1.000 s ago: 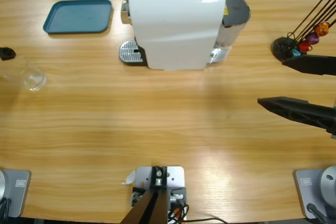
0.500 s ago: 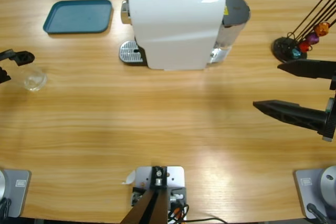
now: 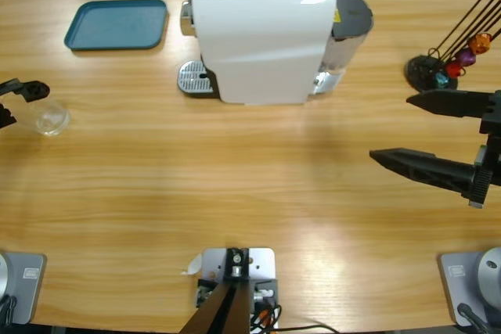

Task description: Pour coffee

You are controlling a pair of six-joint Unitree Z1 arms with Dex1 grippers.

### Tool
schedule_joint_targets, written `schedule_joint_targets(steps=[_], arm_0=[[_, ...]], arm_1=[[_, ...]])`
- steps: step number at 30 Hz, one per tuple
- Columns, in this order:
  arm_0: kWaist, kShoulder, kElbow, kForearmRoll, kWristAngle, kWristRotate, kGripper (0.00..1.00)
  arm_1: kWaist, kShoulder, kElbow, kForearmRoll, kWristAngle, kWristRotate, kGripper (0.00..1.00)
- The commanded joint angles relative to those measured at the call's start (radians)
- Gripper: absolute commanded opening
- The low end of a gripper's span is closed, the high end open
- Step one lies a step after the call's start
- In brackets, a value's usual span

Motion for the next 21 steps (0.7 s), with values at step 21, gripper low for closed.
schedule_joint_targets(steps=[21], arm_0=[[0.057, 0.203, 0.071, -0.172, -0.017, 0.003, 0.977]], arm_1=[[0.005, 0.056, 0.047, -0.038, 0.017, 0.013, 1.000]])
